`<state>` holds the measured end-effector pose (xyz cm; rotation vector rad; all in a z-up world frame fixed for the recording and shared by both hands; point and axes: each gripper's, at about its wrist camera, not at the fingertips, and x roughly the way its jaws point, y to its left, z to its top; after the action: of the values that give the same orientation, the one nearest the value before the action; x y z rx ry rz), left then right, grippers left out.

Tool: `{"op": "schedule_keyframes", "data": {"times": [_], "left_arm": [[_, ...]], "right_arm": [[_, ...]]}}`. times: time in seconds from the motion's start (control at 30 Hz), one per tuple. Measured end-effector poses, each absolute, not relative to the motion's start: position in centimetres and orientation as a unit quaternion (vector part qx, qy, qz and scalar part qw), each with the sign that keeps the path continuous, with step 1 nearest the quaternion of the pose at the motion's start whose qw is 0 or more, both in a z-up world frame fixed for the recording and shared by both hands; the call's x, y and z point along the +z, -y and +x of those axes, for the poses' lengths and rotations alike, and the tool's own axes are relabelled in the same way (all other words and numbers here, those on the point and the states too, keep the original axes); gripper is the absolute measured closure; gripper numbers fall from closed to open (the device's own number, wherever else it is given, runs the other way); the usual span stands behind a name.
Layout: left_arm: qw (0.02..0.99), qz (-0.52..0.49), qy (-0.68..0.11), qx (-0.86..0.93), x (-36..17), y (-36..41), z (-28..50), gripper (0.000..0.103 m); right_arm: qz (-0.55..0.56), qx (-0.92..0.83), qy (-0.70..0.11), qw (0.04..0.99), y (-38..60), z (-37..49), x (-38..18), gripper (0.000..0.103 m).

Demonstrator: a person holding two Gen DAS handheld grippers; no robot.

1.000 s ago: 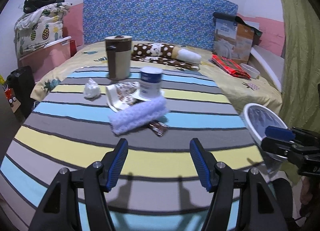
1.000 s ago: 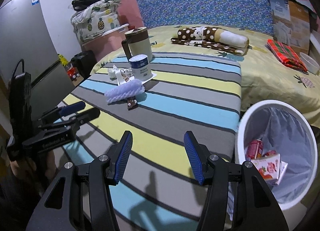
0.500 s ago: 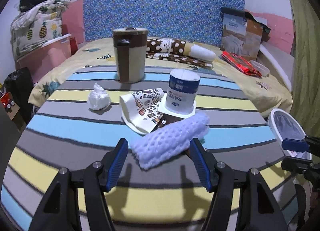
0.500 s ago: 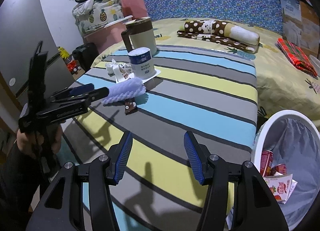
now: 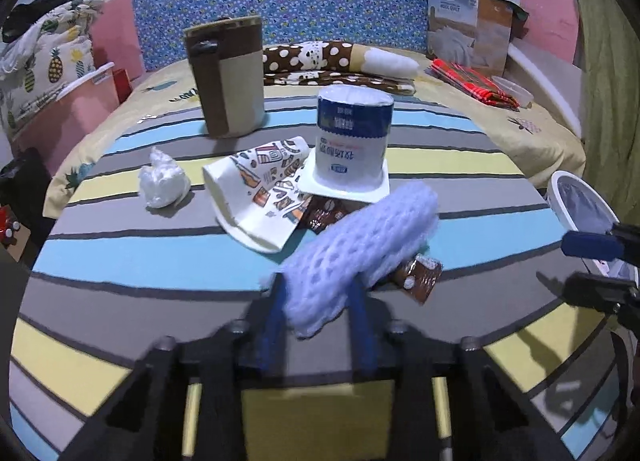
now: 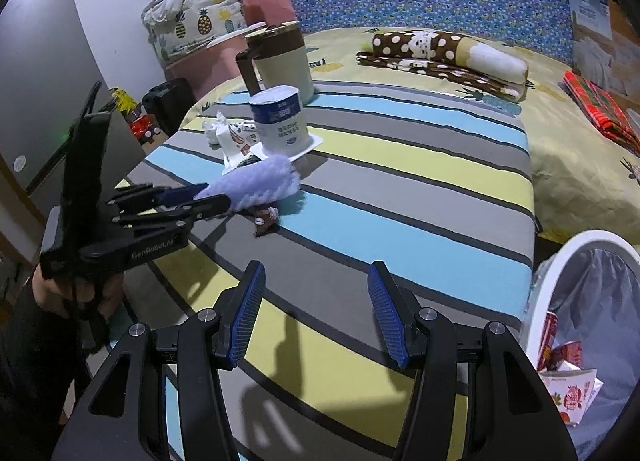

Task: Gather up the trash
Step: 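Grasp the white foam sleeve with the left tool while the right tool grasps the brown snack wrapper, then carry the foam sleeve and brown wrapper over the bin and release both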

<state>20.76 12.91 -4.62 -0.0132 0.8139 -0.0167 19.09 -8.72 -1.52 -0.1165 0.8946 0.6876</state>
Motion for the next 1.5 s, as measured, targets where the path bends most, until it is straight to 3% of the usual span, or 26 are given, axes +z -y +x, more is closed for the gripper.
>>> {"op": "schedule_keyframes", "data": {"times": [0.2, 0.63, 0.83, 0.9, 1.5], "left_arm": [[0.923, -0.037, -0.384, 0.002, -4.2, -13.8, 18.3, 0.092], [0.921, -0.093, -0.374, 0.054, -3.4, -16.5, 15.2, 0.092], [0.92, -0.106, -0.372, 0.06, -3.7, -17.3, 14.8, 0.092], [0.92, -0.109, -0.372, 0.061, -3.8, -17.3, 14.8, 0.092], [0.923, -0.109, -0.368, 0.039, -2.7, -14.1, 13.3, 0.092]], "right_arm": [[-0.067, 0.339, -0.423, 0.838, 7.4, 19.3, -1.6, 0.048], [-0.112, 0.363, -0.427, 0.82, 2.9, 21.5, -3.4, 0.049], [-0.13, 0.362, -0.441, 0.811, 1.3, 22.5, -4.7, 0.064], [-0.143, 0.359, -0.434, 0.814, 1.0, 22.3, -4.7, 0.076], [-0.094, 0.347, -0.411, 0.838, 6.8, 18.2, -1.3, 0.077]]}}
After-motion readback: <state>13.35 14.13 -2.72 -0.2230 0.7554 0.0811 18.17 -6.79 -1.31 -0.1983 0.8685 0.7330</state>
